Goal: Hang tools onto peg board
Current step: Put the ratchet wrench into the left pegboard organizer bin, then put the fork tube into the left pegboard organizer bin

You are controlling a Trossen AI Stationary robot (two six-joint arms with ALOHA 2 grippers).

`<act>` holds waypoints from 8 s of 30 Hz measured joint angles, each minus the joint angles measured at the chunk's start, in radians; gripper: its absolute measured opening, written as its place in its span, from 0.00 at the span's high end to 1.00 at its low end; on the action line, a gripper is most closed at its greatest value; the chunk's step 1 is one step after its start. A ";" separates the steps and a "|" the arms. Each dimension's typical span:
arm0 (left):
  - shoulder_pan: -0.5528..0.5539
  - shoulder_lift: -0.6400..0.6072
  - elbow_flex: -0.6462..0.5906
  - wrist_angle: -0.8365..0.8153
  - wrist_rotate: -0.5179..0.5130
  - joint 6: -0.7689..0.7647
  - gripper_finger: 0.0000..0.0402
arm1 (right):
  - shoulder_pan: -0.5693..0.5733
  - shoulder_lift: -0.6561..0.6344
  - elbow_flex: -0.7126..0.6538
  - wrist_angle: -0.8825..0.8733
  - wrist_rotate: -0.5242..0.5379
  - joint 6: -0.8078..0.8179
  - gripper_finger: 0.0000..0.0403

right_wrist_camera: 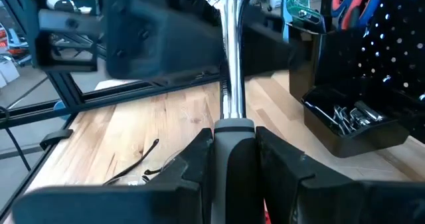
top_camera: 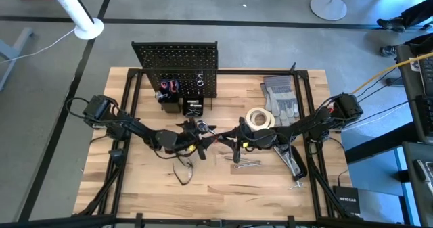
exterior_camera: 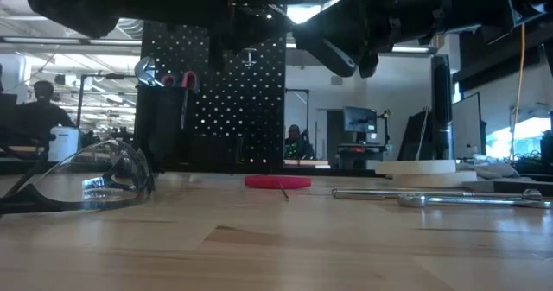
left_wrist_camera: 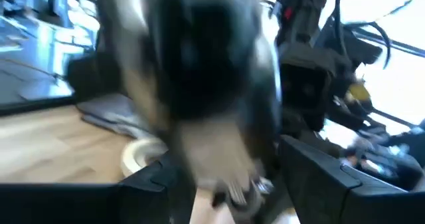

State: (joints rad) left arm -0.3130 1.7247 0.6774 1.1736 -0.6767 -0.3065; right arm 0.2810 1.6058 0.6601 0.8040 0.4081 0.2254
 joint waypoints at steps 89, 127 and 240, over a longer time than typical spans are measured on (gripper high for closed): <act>0.295 -0.576 0.023 -1.526 -0.210 -0.250 0.59 | 0.001 -0.168 0.000 -0.447 -0.008 0.164 0.20; -0.447 -0.392 0.097 -1.582 -0.086 -0.635 0.59 | 0.001 -0.166 0.000 -0.495 -0.191 0.131 0.20; -0.228 -0.195 0.096 -1.140 -0.015 -0.422 0.52 | 0.077 0.064 0.096 -0.893 -0.086 0.042 0.98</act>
State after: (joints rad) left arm -0.5411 1.5295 0.7734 0.0340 -0.6914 -0.7282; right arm 0.3576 1.6701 0.7560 -0.0892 0.3223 0.2670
